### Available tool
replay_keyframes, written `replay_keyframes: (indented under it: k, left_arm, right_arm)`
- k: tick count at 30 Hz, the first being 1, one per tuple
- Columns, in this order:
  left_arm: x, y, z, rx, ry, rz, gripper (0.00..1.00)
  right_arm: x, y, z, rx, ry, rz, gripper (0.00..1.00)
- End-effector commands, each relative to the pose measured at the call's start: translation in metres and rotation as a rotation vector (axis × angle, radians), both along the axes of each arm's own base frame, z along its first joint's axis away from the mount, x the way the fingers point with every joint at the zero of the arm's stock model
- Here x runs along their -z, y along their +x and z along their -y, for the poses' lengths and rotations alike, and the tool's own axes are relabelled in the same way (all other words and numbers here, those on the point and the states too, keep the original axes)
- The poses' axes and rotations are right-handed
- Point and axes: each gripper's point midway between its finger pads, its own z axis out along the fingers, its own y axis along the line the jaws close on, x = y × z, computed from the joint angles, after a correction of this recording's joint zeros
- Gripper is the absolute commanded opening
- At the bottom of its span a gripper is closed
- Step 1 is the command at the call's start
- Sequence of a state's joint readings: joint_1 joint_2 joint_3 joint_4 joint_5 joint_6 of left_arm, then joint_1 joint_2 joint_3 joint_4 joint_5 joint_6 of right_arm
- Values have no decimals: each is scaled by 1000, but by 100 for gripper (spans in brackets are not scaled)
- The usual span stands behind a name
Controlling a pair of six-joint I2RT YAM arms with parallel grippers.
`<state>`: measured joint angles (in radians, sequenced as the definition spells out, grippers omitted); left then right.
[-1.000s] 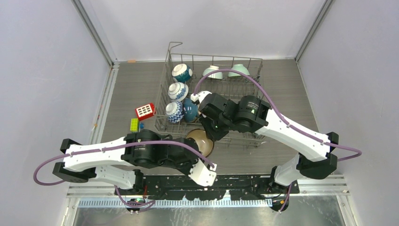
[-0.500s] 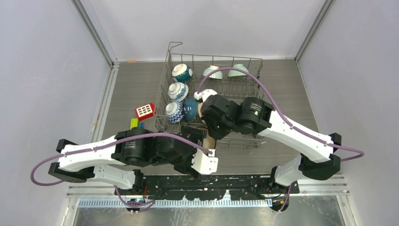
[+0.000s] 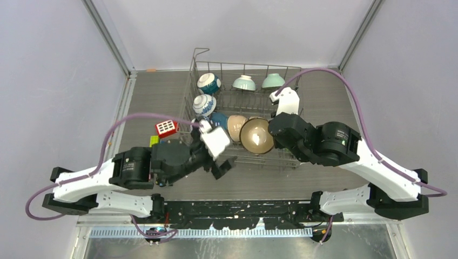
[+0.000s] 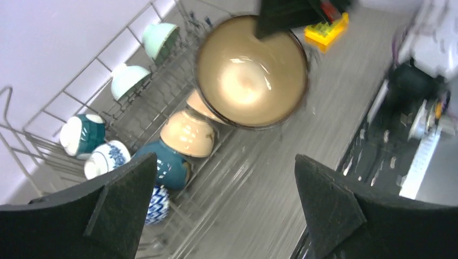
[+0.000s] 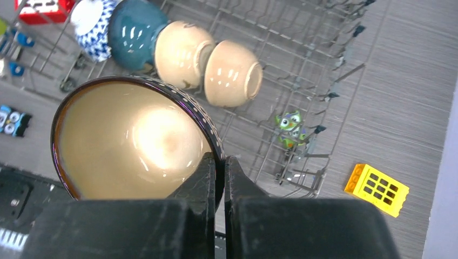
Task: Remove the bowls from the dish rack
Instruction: Place the bowl at the center of the board.
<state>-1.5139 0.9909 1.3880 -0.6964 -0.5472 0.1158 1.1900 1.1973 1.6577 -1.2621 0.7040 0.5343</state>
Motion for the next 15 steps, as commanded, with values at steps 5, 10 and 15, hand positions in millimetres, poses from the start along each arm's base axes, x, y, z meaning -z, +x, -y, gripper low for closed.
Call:
replay_keyframes:
  k: [5,10,15]
  left_arm:
    - [-29,63,34,-355,-598,-634,100]
    - [-8,83,49,-469,-665,-779,100]
    - [15,100,46,-592,-685,-841,100]
  right_arm:
    - [-39,30,21,257,209,215,1]
    - [-40,35,22,296,262,231,1]
    - [-35,40,16,306,285,214,1]
